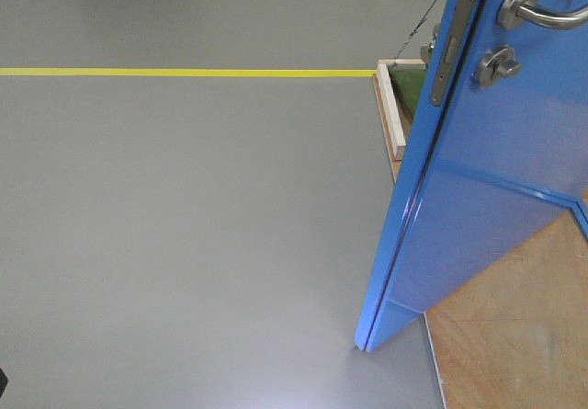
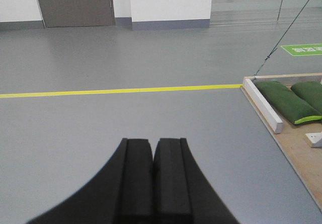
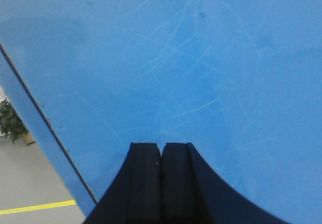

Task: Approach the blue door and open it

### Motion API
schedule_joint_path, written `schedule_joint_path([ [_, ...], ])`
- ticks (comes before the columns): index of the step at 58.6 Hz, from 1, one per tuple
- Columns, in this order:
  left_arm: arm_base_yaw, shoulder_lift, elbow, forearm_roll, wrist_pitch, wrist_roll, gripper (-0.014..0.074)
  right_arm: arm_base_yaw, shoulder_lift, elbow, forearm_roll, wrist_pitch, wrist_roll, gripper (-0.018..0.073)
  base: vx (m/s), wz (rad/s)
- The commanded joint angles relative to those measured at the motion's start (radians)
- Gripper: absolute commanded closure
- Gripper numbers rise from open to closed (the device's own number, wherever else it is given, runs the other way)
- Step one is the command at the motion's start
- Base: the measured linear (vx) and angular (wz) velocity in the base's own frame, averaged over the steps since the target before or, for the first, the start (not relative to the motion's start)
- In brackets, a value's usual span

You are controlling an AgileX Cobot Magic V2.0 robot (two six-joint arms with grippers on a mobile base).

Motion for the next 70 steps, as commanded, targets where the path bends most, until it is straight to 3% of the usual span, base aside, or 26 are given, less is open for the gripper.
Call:
schedule_joint_path([
  [1, 0.000, -0.012, -0.026, -0.006, -0.083, -0.001, 0.0524, 0.002, -0.027, -0.031, 0.015, -0.071, -0.007, 0.0547, 0.00, 0.00],
  [24, 0.000, -0.012, -0.026, -0.006, -0.083, -0.001, 0.0524, 0.002, 0.015, -0.031, 0.015, -0.163, -0.007, 0.0547, 0.00, 0.00],
  [70, 0.000, -0.012, -0.026, -0.006, -0.083, -0.001, 0.0524, 0.002, 0.018, -0.031, 0.016, -0.156, -0.007, 0.0547, 0.00, 0.00],
])
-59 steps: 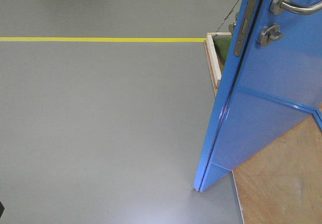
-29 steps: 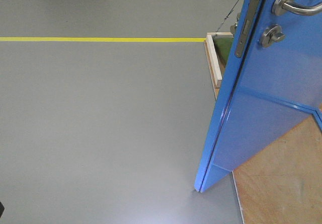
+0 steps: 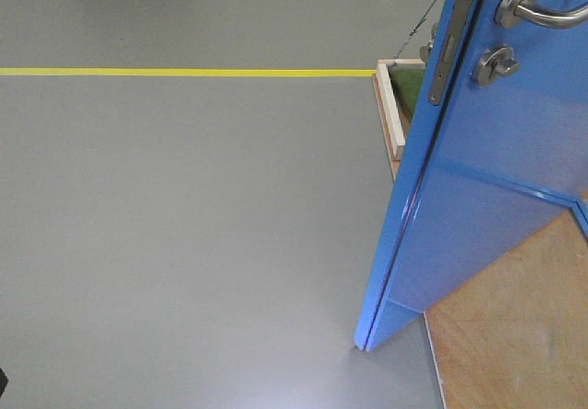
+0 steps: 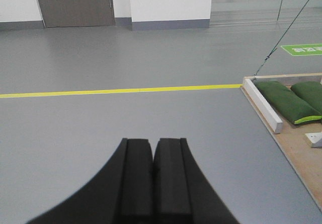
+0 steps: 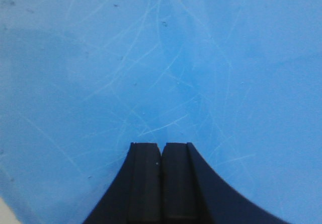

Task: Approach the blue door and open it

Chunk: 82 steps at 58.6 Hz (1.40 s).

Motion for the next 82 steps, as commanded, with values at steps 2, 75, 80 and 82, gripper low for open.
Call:
schedule_joint_path([
  [2, 0.000, -0.012, -0.026, -0.006, -0.083, -0.001, 0.0524, 0.002, -0.027, -0.032, 0.020, -0.073, -0.007, 0.0547, 0.00, 0.00],
  [75, 0.000, -0.012, -0.026, -0.006, -0.083, -0.001, 0.0524, 0.002, -0.027, -0.032, 0.020, -0.077, -0.007, 0.0547, 0.08, 0.01],
  [80, 0.000, -0.012, -0.026, -0.006, -0.083, -0.001, 0.0524, 0.002, -0.027, -0.032, 0.020, -0.077, -0.007, 0.0547, 0.21, 0.11],
  [82, 0.000, -0.012, -0.026, -0.006, -0.083, -0.001, 0.0524, 0.002, -0.027, -0.032, 0.020, -0.077, -0.007, 0.0547, 0.22, 0.13],
])
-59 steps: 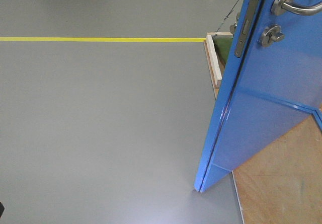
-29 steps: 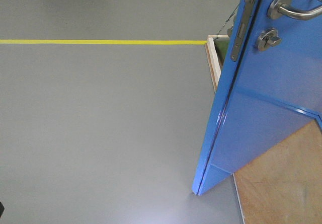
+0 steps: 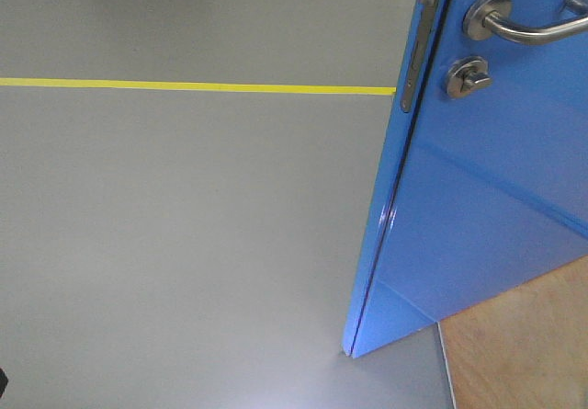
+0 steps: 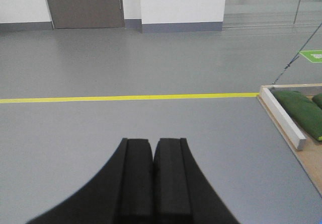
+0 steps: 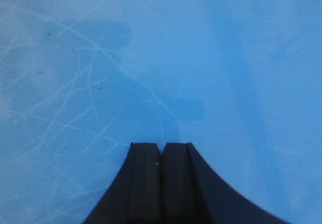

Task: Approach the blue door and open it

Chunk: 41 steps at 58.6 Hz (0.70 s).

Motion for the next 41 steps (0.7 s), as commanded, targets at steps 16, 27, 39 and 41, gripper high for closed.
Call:
schedule_joint_path([
  [16, 0.000, -0.012, -0.026, -0.006, -0.083, -0.001, 0.0524, 0.002, -0.010, -0.028, 0.008, -0.073, -0.007, 0.0547, 0.23, 0.14],
  [27, 0.000, -0.012, -0.026, -0.006, -0.083, -0.001, 0.0524, 0.002, -0.010, -0.028, 0.008, -0.073, -0.007, 0.0547, 0.24, 0.11],
  [39, 0.000, -0.012, -0.026, -0.006, -0.083, -0.001, 0.0524, 0.002, -0.010, -0.028, 0.008, -0.073, -0.007, 0.0547, 0.24, 0.07],
  [41, 0.000, -0.012, -0.026, -0.006, -0.083, -0.001, 0.0524, 0.002, -0.010, -0.028, 0.008, -0.073, -0.007, 0.0547, 0.24, 0.04],
])
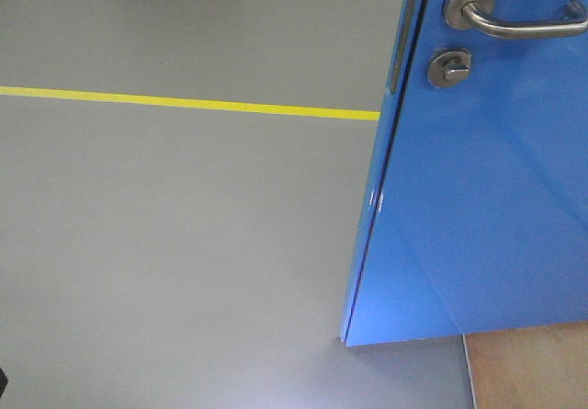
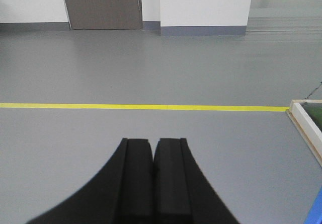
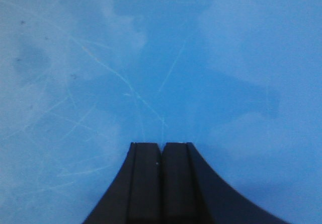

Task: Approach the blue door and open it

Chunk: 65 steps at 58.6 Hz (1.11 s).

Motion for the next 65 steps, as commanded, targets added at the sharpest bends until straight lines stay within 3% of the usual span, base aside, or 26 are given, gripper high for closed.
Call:
schedule_joint_path([
  [1, 0.000, -0.012, -0.026, -0.006, -0.083, -0.001, 0.0524, 0.002, -0.024, -0.028, 0.004, -0.066, -0.007, 0.0547, 0.24, 0.04],
  [38, 0.000, -0.012, -0.026, -0.006, -0.083, -0.001, 0.0524, 0.002, 0.005, -0.028, 0.004, -0.059, -0.007, 0.0547, 0.21, -0.03],
  [65, 0.000, -0.012, -0.026, -0.006, -0.083, -0.001, 0.0524, 0.002, 0.147, -0.028, 0.005, -0.059, -0.007, 0.0547, 0.00, -0.05],
])
